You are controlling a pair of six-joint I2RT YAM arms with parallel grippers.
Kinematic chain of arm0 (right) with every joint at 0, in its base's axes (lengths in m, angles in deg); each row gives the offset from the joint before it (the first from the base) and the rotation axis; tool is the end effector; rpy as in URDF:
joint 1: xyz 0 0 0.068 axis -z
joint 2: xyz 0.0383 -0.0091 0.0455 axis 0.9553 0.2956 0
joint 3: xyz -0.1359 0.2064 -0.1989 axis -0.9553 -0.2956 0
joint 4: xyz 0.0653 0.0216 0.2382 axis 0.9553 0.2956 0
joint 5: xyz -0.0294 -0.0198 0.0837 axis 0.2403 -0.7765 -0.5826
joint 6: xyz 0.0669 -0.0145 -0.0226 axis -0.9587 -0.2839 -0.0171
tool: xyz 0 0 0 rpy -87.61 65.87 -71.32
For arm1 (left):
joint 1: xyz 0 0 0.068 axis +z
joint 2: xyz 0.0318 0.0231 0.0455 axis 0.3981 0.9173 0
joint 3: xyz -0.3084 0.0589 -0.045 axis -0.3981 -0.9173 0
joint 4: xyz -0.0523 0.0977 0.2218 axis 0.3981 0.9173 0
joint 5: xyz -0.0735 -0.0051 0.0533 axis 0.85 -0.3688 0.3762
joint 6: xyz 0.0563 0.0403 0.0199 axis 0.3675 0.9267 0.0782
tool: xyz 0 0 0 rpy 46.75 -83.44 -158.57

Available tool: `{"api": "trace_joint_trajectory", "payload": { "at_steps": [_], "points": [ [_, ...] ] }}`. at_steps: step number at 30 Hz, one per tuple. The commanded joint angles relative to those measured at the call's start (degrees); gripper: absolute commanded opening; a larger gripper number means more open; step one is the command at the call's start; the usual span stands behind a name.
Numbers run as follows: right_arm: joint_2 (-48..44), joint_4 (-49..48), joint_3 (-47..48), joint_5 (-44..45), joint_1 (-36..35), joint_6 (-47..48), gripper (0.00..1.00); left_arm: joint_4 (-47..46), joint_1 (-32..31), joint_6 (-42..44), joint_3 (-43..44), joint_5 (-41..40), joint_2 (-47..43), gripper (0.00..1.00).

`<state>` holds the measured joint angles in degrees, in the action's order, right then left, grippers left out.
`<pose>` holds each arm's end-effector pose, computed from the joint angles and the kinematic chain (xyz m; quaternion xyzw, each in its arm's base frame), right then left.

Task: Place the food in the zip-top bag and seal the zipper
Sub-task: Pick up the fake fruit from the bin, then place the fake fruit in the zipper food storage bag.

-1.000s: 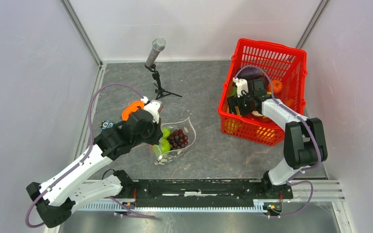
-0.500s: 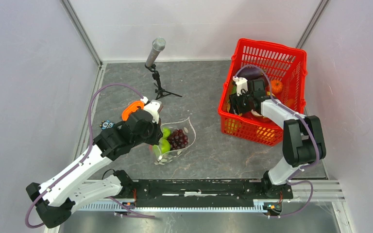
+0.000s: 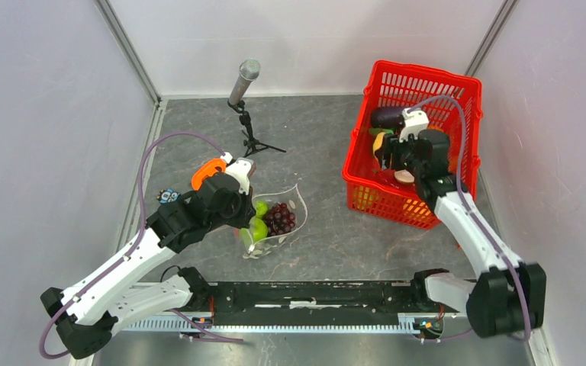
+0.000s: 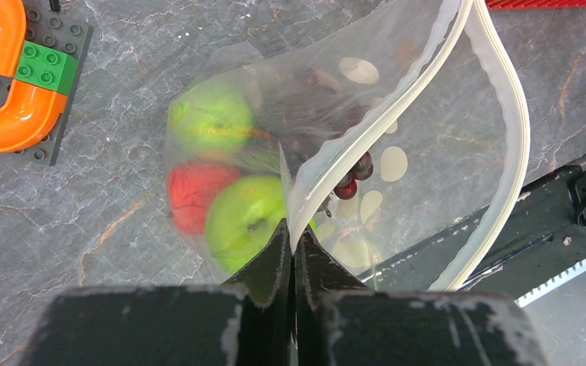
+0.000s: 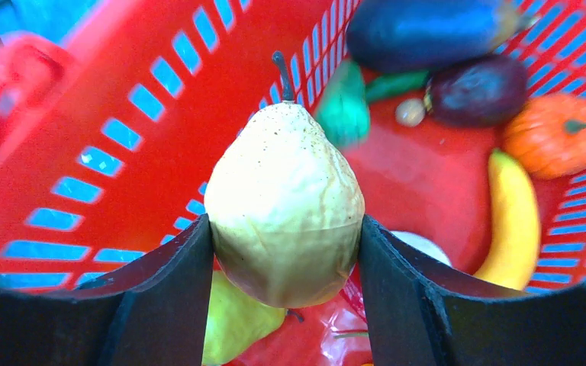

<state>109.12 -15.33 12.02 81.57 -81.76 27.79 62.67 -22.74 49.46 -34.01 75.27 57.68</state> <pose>0.2602 0.0485 0.3135 -0.0810 0.8495 0.1052 0.5106 0.1047 -0.0945 0.3394 0.1478 0.8997 -0.1645 0.3763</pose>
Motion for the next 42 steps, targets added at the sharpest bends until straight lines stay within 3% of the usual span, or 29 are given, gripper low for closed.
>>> {"api": "trace_joint_trajectory", "payload": {
  "at_steps": [1,7,15,17,24,31,38,42],
  "points": [
    [-9.2,-5.6,-2.4,3.5,0.2,-5.1,0.42,-1.8,0.4,0.4,-0.2,0.5,-0.9,0.02],
    [-20.6,-9.3,-4.6,-3.0,0.2,-8.3,0.42,-1.9,0.4,0.3,-0.1,0.7,-0.8,0.02],
    [-26.1,-26.6,-10.2,-32.1,-0.5,-20.1,0.42,-3.0,0.3,-0.4,-0.6,1.0,-0.9,0.02],
    [-25.8,-28.9,-11.3,-34.2,-2.8,-21.0,0.42,-3.5,0.4,-0.4,-0.9,0.6,-1.1,0.02],
    [-20.2,-24.3,-10.2,-30.9,-22.8,-9.4,0.41,-4.3,0.4,-0.6,-1.0,0.7,-1.1,0.02],
    [-12.4,-18.2,-5.5,-27.0,-36.7,3.3,0.4,-4.4,0.4,-0.8,-1.0,0.7,-1.3,0.02],
    [-3.7,-13.5,0.1,-14.8,-44.1,9.8,0.45,-4.6,0.3,-0.8,-0.6,1.0,-1.7,0.02],
    [-1.0,-9.6,2.1,-7.4,-44.9,11.5,0.54,-4.3,0.4,-0.5,-0.5,0.0,-2.5,0.02]
  ]
}}
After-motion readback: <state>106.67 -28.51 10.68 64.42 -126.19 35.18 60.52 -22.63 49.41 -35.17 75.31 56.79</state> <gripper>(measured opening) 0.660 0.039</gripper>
